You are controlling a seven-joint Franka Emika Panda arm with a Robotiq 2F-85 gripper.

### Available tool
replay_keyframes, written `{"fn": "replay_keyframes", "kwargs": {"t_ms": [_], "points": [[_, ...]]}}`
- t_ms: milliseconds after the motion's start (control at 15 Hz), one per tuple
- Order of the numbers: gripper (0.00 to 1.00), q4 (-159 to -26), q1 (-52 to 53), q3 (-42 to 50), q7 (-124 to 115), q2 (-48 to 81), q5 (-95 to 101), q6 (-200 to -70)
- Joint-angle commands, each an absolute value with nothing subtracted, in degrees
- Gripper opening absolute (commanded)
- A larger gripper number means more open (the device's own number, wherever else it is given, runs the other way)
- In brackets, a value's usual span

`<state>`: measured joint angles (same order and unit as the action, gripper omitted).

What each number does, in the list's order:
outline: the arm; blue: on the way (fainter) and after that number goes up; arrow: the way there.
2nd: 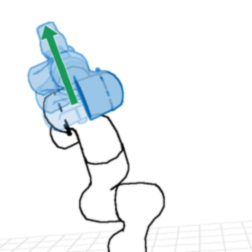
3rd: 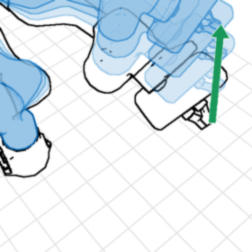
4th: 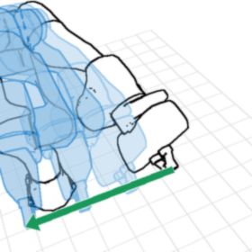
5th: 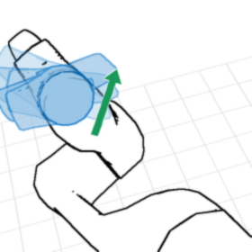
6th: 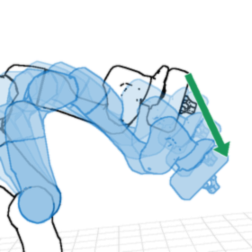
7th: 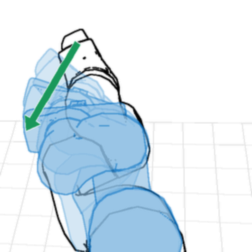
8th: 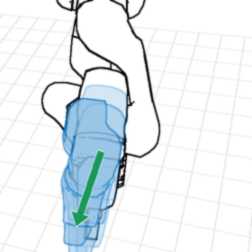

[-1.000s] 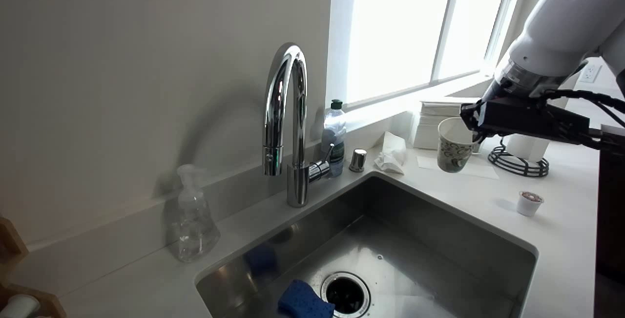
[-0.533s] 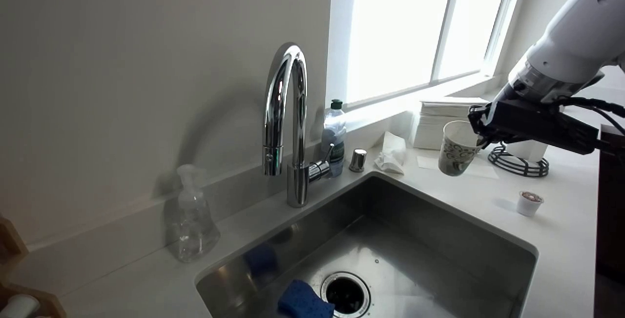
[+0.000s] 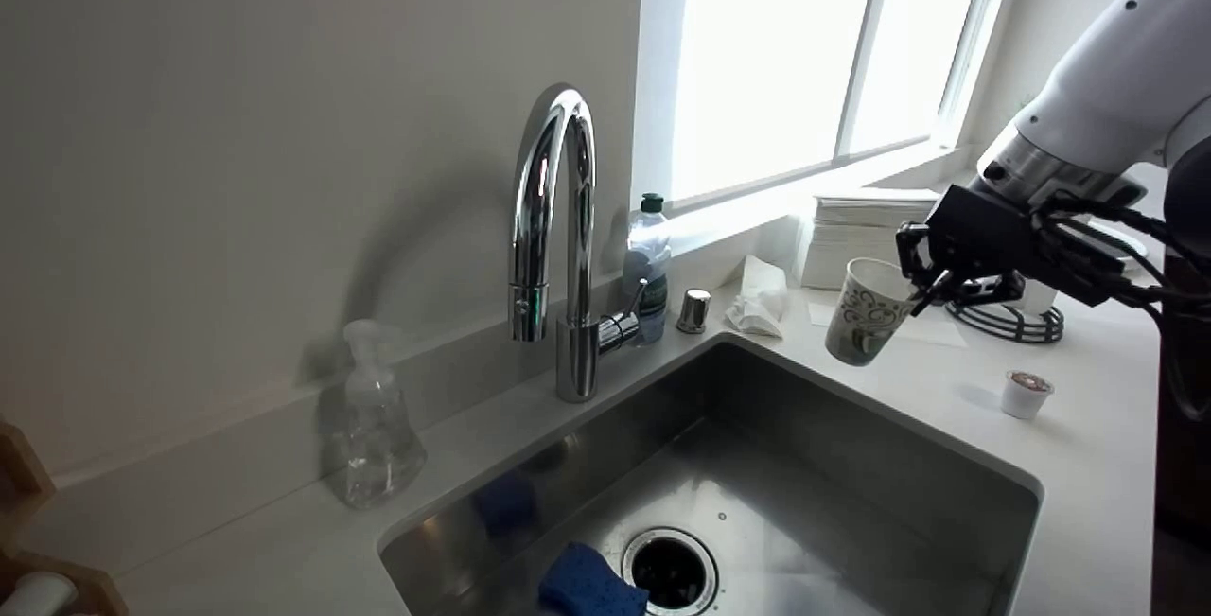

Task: Pour the water in the cup into the sink

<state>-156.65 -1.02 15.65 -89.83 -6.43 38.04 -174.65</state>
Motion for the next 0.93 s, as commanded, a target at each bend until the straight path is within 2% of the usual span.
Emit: {"fn": "replay_keyframes", "kwargs": {"t_ms": [0, 267, 333, 600, 867], "points": [[0.01, -157.62, 12.94, 25.67, -83.59, -1.37, 22.23, -178.16], [0.01, -157.6, 18.19, 28.6, -73.63, -9.76, 6.44, -167.27], [0.01, -157.13, 9.49, 19.48, -69.3, -10.82, 0.97, -165.08], [0.01, -152.83, 1.34, 14.83, -62.55, -11.56, -5.97, -156.05], [0.01, -149.61, -6.7, 11.32, -63.06, -9.48, -3.82, -151.27]]}}
